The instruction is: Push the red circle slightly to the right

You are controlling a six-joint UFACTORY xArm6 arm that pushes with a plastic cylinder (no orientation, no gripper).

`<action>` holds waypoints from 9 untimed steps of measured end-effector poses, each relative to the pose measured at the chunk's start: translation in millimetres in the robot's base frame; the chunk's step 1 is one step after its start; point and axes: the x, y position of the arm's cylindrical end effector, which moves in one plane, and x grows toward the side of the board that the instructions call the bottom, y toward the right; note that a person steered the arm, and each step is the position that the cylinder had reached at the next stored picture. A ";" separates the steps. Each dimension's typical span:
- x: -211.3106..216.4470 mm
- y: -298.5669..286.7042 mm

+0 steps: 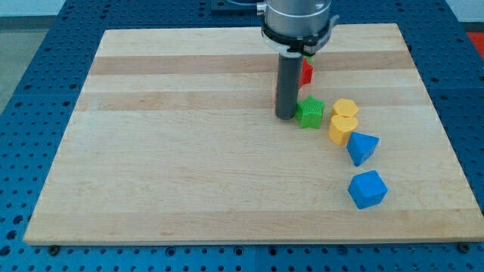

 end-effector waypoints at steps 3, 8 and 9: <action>-16.2 -51.5; -37.7 -26.3; -37.8 -16.4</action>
